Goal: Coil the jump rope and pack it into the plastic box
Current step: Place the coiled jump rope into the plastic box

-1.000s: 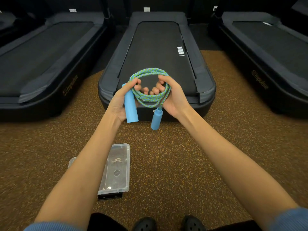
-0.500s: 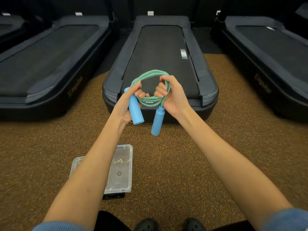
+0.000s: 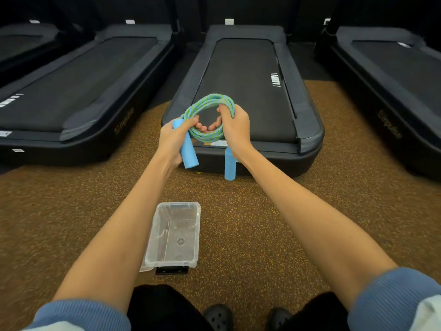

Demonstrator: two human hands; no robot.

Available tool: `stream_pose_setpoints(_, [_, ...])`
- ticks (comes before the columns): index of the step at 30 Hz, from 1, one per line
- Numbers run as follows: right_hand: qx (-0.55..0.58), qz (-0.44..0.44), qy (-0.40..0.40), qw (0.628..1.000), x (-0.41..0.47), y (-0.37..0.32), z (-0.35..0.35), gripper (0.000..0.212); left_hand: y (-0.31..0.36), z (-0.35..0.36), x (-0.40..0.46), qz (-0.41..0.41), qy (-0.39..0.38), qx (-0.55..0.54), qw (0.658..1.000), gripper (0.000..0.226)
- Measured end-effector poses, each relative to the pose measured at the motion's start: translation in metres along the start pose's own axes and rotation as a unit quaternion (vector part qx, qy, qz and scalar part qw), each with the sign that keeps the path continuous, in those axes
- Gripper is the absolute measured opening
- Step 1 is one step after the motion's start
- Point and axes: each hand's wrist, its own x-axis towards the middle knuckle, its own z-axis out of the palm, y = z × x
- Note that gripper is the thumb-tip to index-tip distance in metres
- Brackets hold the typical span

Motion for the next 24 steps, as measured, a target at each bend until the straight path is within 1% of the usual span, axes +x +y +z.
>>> stream_pose_setpoints(3, [-0.059,-0.025,-0.014,0.998,-0.003,-0.006,0.012,0.016,0.013,-0.015,-0.006,0.044,0.038,0.05,0.997,0.004])
stream_pose_setpoints(7, [-0.092,-0.021,-0.039,0.995,-0.005,-0.015,0.028,0.02,0.03,-0.029,-0.021,0.098,0.104,0.133,0.981,0.014])
stream_pose_setpoints(9, [-0.099,-0.026,-0.047,0.994,-0.008,-0.02,0.038,0.021,0.035,-0.035,-0.028,0.121,0.116,0.163,0.972,0.017])
stream_pose_setpoints(13, [-0.096,-0.008,-0.069,0.993,-0.019,-0.014,0.061,0.02,0.028,-0.06,-0.028,0.109,0.161,0.189,0.963,0.013])
stream_pose_setpoints(16, [-0.102,0.013,-0.074,0.992,-0.028,0.011,0.078,0.017,0.006,-0.083,-0.024,0.078,0.189,0.224,0.953,0.018])
stream_pose_setpoints(18, [-0.108,0.035,-0.067,0.991,-0.037,0.032,0.088,0.016,-0.01,-0.097,-0.023,0.067,0.19,0.232,0.952,0.018])
stream_pose_setpoints(20, [-0.112,0.052,-0.061,0.99,-0.045,0.05,0.094,0.015,-0.024,-0.107,-0.024,0.063,0.18,0.232,0.954,0.013])
stream_pose_setpoints(24, [-0.128,0.071,-0.058,0.988,-0.056,0.08,0.101,0.017,-0.053,-0.122,-0.024,0.07,0.172,0.235,0.954,0.013])
